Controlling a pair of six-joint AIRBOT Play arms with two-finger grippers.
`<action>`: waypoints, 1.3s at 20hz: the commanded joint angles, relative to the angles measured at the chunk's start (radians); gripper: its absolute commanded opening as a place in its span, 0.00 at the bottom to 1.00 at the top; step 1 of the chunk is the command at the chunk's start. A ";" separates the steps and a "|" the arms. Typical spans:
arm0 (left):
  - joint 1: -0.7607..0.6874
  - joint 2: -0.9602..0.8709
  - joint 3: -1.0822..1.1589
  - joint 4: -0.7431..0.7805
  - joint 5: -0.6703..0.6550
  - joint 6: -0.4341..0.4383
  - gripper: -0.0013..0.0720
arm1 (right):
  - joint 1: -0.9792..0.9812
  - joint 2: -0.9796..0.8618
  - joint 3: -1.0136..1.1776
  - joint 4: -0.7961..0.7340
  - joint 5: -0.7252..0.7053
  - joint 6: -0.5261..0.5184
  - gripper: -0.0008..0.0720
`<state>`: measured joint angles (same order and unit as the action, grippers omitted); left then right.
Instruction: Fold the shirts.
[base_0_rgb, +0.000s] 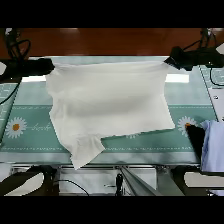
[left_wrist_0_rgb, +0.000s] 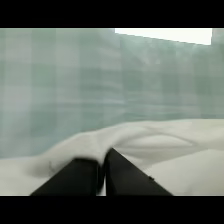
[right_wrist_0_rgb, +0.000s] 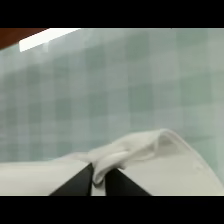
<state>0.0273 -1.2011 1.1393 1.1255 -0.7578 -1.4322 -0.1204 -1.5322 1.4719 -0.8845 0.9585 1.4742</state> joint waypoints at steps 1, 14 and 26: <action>-0.007 -0.050 0.007 -0.010 -0.020 -0.066 0.96 | -0.021 -0.083 0.056 0.115 0.025 -0.019 0.87; 0.450 0.154 -0.505 0.023 -0.634 0.002 0.98 | -0.281 0.492 -0.708 -0.034 0.029 -0.116 0.86; 0.571 0.226 -0.816 -0.236 -0.508 0.142 0.97 | -0.281 0.591 -0.899 0.227 0.088 -0.264 0.86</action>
<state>0.5903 -0.9737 0.3531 0.9188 -1.2774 -1.3148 -0.4007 -0.9489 0.5846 -0.6914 1.0447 1.2228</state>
